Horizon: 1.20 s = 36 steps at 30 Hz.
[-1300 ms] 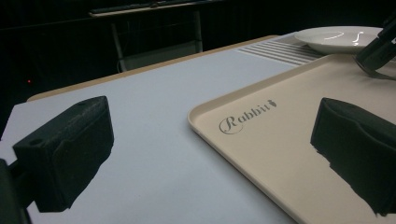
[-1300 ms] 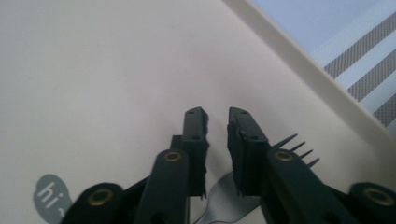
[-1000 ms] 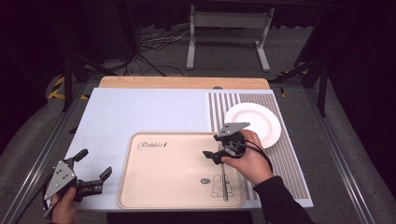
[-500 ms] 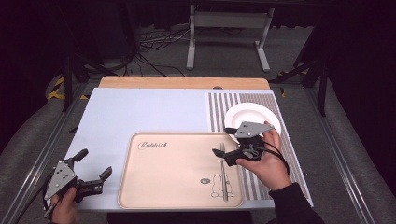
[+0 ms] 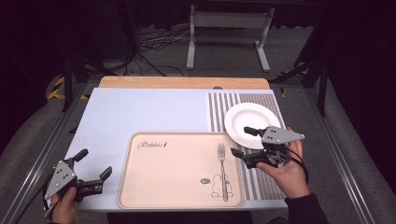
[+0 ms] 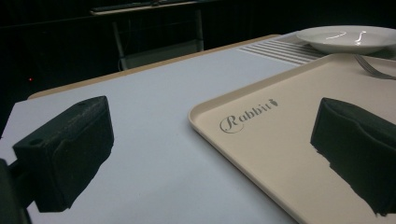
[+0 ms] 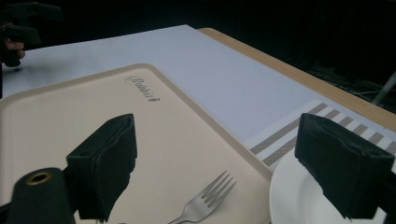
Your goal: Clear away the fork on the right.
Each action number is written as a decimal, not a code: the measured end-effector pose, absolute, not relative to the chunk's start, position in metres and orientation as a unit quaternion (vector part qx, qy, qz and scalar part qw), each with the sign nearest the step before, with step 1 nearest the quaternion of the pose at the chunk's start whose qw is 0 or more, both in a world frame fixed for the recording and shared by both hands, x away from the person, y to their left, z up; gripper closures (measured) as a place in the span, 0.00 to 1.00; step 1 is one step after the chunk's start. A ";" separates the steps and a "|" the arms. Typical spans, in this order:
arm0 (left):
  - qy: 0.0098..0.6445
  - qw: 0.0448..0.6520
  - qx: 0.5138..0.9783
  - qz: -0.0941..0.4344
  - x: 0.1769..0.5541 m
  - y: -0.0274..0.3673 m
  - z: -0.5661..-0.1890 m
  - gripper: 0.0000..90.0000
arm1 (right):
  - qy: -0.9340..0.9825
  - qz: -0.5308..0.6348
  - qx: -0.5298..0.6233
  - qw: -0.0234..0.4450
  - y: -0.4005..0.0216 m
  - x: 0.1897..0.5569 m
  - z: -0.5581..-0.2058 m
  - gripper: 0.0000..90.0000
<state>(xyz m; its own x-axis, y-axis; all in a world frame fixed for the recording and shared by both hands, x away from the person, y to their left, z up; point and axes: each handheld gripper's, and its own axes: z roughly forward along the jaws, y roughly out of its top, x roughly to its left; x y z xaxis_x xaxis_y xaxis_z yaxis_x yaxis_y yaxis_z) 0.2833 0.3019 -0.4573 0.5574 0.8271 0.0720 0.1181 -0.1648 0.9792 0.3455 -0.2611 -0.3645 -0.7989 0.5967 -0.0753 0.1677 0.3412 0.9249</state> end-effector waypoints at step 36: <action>0.338 0.552 0.689 0.326 0.283 0.301 -0.456 0.00 | 0.725 0.574 0.323 0.200 -0.343 0.327 -0.444 0.15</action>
